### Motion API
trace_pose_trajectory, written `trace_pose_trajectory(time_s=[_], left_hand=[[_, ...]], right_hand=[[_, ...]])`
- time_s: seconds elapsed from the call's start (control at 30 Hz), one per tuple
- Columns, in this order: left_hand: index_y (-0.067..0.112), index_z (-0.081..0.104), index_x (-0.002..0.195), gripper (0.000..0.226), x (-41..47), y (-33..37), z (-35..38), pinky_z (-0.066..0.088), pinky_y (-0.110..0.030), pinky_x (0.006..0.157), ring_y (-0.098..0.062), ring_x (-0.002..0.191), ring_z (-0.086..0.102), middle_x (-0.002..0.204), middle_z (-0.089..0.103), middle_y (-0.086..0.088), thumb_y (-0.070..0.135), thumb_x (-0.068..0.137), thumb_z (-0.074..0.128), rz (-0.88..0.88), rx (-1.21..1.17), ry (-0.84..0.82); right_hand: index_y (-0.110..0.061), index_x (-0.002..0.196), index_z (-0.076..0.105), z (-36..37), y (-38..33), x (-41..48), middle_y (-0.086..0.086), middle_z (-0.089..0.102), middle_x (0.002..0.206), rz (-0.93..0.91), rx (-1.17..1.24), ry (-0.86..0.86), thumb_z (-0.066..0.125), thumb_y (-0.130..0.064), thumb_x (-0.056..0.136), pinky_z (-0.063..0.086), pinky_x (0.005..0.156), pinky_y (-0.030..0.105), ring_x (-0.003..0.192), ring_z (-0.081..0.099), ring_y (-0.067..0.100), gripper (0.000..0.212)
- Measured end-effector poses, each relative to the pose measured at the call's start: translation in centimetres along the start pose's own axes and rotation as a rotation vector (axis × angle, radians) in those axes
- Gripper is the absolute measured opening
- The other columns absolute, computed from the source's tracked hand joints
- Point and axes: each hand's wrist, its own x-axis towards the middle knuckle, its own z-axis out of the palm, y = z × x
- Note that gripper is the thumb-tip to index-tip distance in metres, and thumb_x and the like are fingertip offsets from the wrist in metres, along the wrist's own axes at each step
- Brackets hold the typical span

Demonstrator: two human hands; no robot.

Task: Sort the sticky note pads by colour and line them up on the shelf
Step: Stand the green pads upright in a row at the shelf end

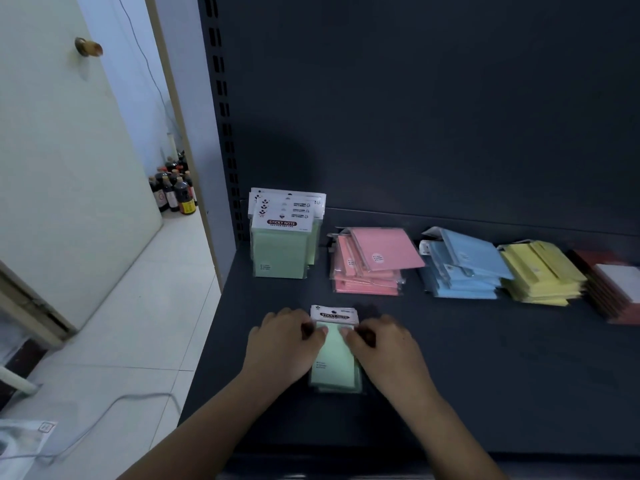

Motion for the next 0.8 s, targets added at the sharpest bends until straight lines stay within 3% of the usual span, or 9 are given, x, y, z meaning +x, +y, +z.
trace_pose_trajectory(time_s=[0.13, 0.27, 0.37, 0.47, 0.57, 0.67, 0.8], left_hand=[[0.017, 0.06, 0.107, 0.025, -0.6, 0.4, 0.4, 0.038, -0.027, 0.094, -0.019, 0.109, 0.048, 0.108, 0.049, -0.001, 0.032, 0.088, 0.058, -0.036, -0.188, -0.037], [0.011, 0.057, 0.102, 0.015, -1.4, 0.8, 0.7, 0.043, -0.016, 0.072, -0.015, 0.092, 0.055, 0.11, 0.055, -0.008, 0.014, 0.087, 0.06, -0.099, -0.515, 0.006], [0.009, 0.054, 0.108, 0.027, -1.7, 1.1, 0.7, 0.046, -0.01, 0.055, -0.009, 0.087, 0.058, 0.112, 0.056, -0.008, -0.001, 0.084, 0.061, -0.18, -0.866, 0.066], [0.015, 0.045, 0.114, 0.04, -1.9, 1.1, 0.4, 0.047, -0.008, 0.054, -0.002, 0.09, 0.057, 0.108, 0.057, 0.003, -0.003, 0.083, 0.062, -0.194, -1.078, 0.125], [0.019, 0.052, 0.112, 0.034, -1.6, 0.8, -0.4, 0.05, -0.011, 0.068, -0.005, 0.095, 0.062, 0.105, 0.065, 0.004, -0.002, 0.087, 0.057, -0.07, -1.062, 0.105], [0.027, 0.051, 0.109, 0.041, -1.4, 0.3, -1.1, 0.048, -0.012, 0.081, 0.0, 0.1, 0.06, 0.108, 0.064, 0.008, -0.008, 0.086, 0.052, 0.103, -0.891, 0.209], [0.03, 0.044, 0.118, 0.052, -1.4, -0.7, -0.8, 0.043, -0.006, 0.084, 0.008, 0.104, 0.056, 0.113, 0.059, 0.015, -0.01, 0.085, 0.051, 0.2, -0.762, 0.249]], right_hand=[[-0.013, 0.099, 0.062, 0.5, -0.4, -0.2, -0.002, 0.047, 0.094, 0.041, 0.19, -0.052, 0.057, -0.034, 0.09, 0.031, 0.069, 0.021, 0.091, 0.049, 0.014, 0.023], [-0.018, 0.096, 0.058, 1.1, -1.4, -0.3, -0.003, 0.065, 0.092, 0.098, 0.588, -0.045, 0.06, -0.017, 0.089, 0.047, 0.07, 0.025, 0.086, 0.062, 0.015, 0.008], [-0.027, 0.092, 0.054, 1.7, -2.2, -0.3, -0.006, 0.065, 0.09, 0.078, 0.772, 0.057, 0.061, -0.009, 0.087, 0.049, 0.07, 0.023, 0.085, 0.063, 0.014, 0.02], [-0.03, 0.103, 0.053, 2.3, -2.9, 0.0, -0.008, 0.069, 0.095, 0.008, 1.028, 0.068, 0.059, -0.002, 0.088, 0.051, 0.073, 0.019, 0.09, 0.066, 0.008, 0.032], [-0.025, 0.114, 0.054, 2.7, -3.4, 0.3, -0.005, 0.07, 0.103, -0.102, 1.124, 0.058, 0.053, 0.0, 0.091, 0.052, 0.078, 0.019, 0.098, 0.066, 0.009, 0.034], [-0.018, 0.126, 0.046, 2.9, -3.9, 0.9, 0.0, 0.065, 0.114, -0.177, 1.153, 0.036, 0.048, 0.001, 0.093, 0.049, 0.092, 0.027, 0.109, 0.061, 0.015, 0.039], [-0.028, 0.141, 0.022, 3.5, -4.2, 1.1, -0.013, 0.053, 0.129, -0.228, 1.088, -0.064, 0.043, 0.006, 0.094, 0.041, 0.098, 0.016, 0.12, 0.051, 0.0, 0.061]])
